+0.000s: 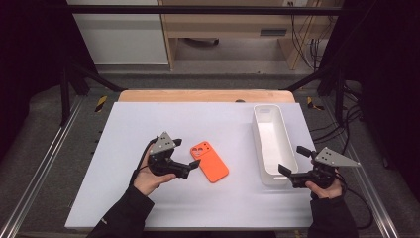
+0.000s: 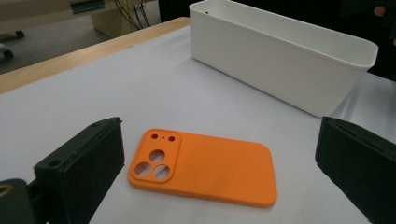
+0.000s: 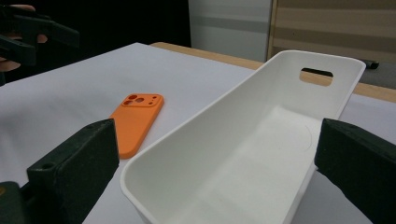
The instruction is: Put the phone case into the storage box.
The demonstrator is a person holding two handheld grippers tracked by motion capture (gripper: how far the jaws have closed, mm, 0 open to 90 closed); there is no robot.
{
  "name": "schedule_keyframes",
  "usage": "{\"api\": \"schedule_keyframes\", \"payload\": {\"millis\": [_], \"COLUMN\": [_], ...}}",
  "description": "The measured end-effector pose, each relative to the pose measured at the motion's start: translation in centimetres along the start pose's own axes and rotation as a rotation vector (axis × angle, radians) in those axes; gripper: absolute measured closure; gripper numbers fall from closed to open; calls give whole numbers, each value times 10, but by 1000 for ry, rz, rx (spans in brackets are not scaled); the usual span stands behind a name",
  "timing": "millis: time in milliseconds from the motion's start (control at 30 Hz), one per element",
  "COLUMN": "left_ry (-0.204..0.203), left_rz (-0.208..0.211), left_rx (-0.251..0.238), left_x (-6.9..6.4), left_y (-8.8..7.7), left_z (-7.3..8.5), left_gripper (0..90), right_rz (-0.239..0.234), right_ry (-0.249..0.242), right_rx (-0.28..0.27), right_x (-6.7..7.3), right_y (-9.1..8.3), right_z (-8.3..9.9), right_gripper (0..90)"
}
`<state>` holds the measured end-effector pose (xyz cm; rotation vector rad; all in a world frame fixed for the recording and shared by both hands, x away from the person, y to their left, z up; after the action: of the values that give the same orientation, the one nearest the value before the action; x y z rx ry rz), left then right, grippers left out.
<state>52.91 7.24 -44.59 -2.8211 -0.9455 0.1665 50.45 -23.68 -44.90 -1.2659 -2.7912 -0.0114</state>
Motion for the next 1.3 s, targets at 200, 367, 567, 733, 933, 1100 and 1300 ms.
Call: {"api": "schedule_keyframes", "payload": {"millis": [200, 367, 567, 733, 933, 1100, 1300], "left_ry": [5, 8, 13, 23, 31, 45, 41], "left_rz": [17, 28, 38, 34, 21, 10, 18], "left_rx": [26, 48, 78, 121, 173, 189, 213], "left_x": [-7, -13, -18, -22, -23, -24, -29], "left_y": [16, 30, 45, 57, 69, 77, 86], "left_z": [1, 5, 9, 16, 26, 30, 33], "left_gripper": [5, 5, 7, 24, 54, 90, 169], "right_rz": [1, -2, -2, -3, -5, -7, -5], "right_ry": [3, 2, 2, 5, 3, 3, 2], "right_rx": [-3, 0, 1, 3, 3, 0, 4], "right_x": [0, 0, 0, 1, 1, 1, 1], "right_y": [-1, 0, 0, 0, 0, 0, 1], "right_z": [-1, 0, 0, 0, 0, 0, 1], "right_gripper": [4, 4, 4, 4, 4, 4, 4]}}
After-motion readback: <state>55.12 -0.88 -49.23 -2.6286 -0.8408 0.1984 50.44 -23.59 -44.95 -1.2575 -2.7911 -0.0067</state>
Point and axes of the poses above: each handheld gripper's, and its own axes: y roughly forward along the jaws, z roughly out of its underside, x roughly to its left, the point moved 10 cm from there along y, roughly forward along the jaws, and after that the axes turned 14 degrees about -x, right-handed, at the moved point
